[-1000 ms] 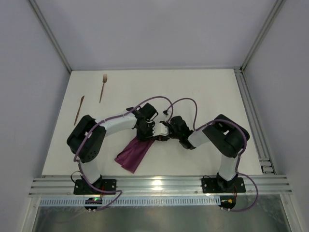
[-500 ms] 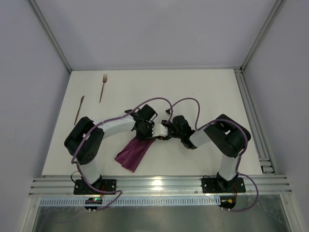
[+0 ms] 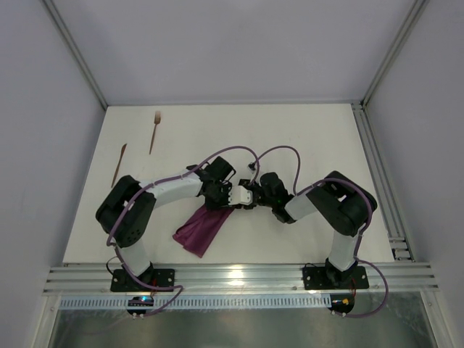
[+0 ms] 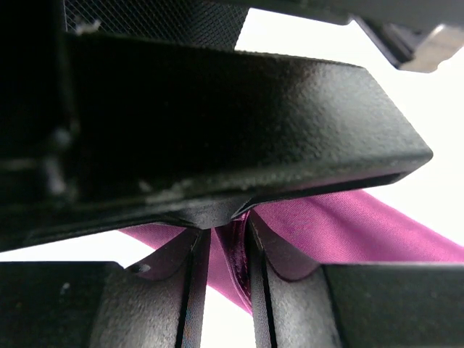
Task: Fold the napkin into a case and place the utensils inside
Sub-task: Stuff the top corner of the smaller-rectangle-folded napkin into the folded napkin.
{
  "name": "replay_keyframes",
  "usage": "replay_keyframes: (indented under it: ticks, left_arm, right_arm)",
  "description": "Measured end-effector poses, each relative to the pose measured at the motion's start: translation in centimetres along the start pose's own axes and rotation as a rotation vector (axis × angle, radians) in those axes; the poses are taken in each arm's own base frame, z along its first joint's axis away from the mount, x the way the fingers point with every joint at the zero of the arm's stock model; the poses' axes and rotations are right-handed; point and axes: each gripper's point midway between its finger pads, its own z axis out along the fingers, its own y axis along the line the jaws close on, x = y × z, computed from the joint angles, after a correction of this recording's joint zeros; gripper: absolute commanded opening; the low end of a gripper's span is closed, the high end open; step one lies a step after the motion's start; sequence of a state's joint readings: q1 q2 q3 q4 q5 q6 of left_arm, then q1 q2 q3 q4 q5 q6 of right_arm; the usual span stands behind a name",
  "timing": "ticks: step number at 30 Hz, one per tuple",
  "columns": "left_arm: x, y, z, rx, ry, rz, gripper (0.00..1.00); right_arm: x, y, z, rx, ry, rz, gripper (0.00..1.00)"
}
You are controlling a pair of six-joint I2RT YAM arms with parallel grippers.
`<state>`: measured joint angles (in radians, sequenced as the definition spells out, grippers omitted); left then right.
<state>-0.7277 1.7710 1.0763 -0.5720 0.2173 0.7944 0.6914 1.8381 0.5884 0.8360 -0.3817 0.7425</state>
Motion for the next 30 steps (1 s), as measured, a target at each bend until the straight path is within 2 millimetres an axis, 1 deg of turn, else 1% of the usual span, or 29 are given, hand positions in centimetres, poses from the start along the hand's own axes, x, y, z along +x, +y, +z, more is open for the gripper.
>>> replay_keyframes:
  ticks: [7,10,11,13,14,17,20,21,23,27,30]
  left_arm:
    - [0.01,-0.01,-0.02,-0.005,-0.007,0.002,0.28]
    - [0.01,0.02,-0.05,-0.009,-0.012,0.001,0.29]
    - [0.0,0.02,-0.04,-0.009,-0.015,-0.001,0.29]
    - [-0.05,0.09,-0.13,-0.011,-0.02,-0.004,0.29]
    - [-0.07,0.11,-0.18,-0.012,-0.022,-0.005,0.29]
    - [-0.11,0.15,-0.27,-0.016,-0.027,-0.007,0.31]
    - [-0.12,0.19,-0.34,-0.024,-0.036,-0.007,0.31]
    - [-0.13,0.2,-0.34,-0.026,-0.038,-0.006,0.31]
    - [-0.11,0.25,-0.38,-0.03,-0.041,-0.007,0.33]
    - [-0.11,0.34,-0.47,-0.035,-0.046,-0.009,0.36]
    - [-0.09,0.29,-0.54,-0.036,-0.05,-0.012,0.42]
  right_arm:
    - [-0.03,0.01,0.01,-0.002,-0.001,-0.013,0.51]
    - [-0.06,0.08,0.05,-0.005,0.003,-0.021,0.5]
    - [-0.06,0.04,0.1,-0.002,0.007,-0.025,0.42]
    - [-0.27,0.19,0.33,0.0,0.009,-0.038,0.33]
    - [-0.37,0.36,0.45,-0.003,0.007,-0.044,0.26]
    - [-0.37,0.37,0.58,0.003,0.006,-0.054,0.14]
    - [-0.32,0.06,0.58,0.019,0.006,-0.051,0.1]
    - [-0.3,0.02,0.58,0.021,0.007,-0.05,0.06]
    - [-0.28,-0.03,0.57,0.023,0.007,-0.049,0.04]
    - [-0.35,-0.04,0.58,0.023,0.005,-0.048,0.04]
    - [-0.49,-0.16,0.54,0.025,0.003,-0.046,0.04]
